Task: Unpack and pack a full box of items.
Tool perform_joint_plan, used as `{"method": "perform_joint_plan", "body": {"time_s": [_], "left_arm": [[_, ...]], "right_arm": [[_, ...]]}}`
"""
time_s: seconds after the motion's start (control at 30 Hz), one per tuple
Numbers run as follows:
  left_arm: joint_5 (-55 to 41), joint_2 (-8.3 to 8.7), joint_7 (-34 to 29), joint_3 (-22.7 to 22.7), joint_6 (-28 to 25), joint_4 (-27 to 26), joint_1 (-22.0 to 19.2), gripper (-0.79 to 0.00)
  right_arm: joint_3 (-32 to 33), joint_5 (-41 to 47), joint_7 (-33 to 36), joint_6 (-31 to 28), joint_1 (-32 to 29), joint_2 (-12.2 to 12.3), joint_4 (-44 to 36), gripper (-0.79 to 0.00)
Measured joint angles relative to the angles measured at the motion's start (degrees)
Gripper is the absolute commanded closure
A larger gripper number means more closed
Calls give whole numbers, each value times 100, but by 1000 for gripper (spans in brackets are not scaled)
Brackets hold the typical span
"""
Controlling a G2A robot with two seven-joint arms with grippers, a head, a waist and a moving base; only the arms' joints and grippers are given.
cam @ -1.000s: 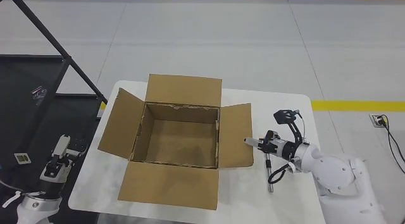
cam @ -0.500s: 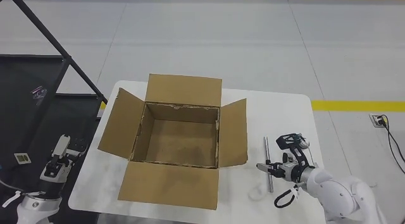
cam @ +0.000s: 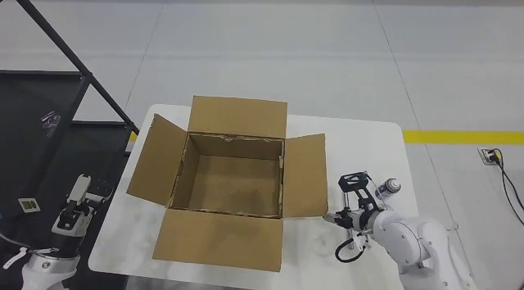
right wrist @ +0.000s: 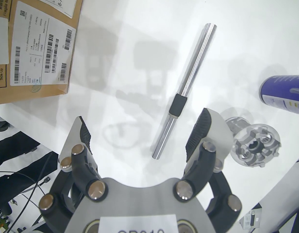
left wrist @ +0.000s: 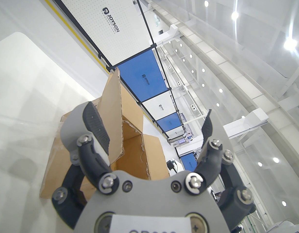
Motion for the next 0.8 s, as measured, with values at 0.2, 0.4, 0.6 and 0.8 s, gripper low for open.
{"method": "perform_joint_plan", "body": {"time_s": [0.2, 0.4, 0.6, 0.8], "left_arm": [[0, 0, 0, 0, 0, 0, 0, -785], [0, 0, 0, 0, 0, 0, 0, -785], [0, 0, 0, 0, 0, 0, 0, -785], [0, 0, 0, 0, 0, 0, 0, -785]], "right_arm": [[-123, 73, 45, 238, 392, -21, 632, -351], [-158, 58, 55, 305, 553, -13, 1015, -332], [-357, -160, 97, 567, 701, -30, 1211, -329], [-487, -356, 123, 625, 771, -31, 1282, -317]]}}
